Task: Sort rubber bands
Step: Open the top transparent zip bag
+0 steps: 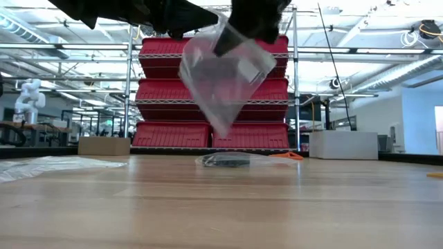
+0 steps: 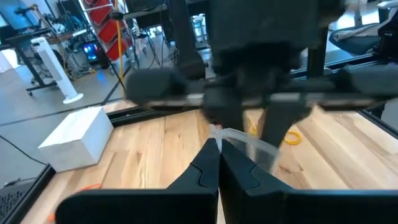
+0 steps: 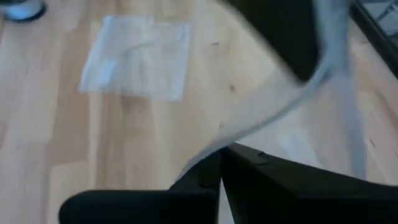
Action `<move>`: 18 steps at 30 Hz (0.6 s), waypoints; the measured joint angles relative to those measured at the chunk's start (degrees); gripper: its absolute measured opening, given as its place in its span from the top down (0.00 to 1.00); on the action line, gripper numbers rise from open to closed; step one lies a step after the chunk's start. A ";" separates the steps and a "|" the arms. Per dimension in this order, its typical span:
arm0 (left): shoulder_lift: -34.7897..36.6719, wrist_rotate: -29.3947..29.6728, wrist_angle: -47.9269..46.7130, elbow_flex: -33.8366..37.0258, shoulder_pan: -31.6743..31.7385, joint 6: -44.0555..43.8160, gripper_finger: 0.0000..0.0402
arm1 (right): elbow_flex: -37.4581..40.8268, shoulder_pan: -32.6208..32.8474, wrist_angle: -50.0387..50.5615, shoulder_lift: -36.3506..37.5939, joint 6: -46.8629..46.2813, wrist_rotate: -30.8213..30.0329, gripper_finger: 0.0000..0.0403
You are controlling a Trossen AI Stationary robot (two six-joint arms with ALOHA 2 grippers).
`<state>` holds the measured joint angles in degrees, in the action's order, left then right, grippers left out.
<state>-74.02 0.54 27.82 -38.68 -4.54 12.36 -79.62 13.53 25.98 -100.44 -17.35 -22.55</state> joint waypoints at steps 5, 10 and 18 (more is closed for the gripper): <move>0.00 0.00 -0.43 0.00 0.01 -0.02 1.00 | 0.07 -2.69 -1.00 -0.73 -1.13 0.07 0.90; 0.01 0.00 -0.80 0.00 -0.11 0.00 1.00 | 0.07 -2.66 0.72 0.83 -1.20 0.06 0.71; 0.02 0.42 -0.47 0.00 -0.11 0.00 1.00 | -0.04 -2.83 -2.33 1.14 2.96 0.19 0.63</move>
<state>-74.00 0.96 27.35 -38.68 -4.64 12.36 -79.66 10.70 23.65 -99.30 -14.39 -22.36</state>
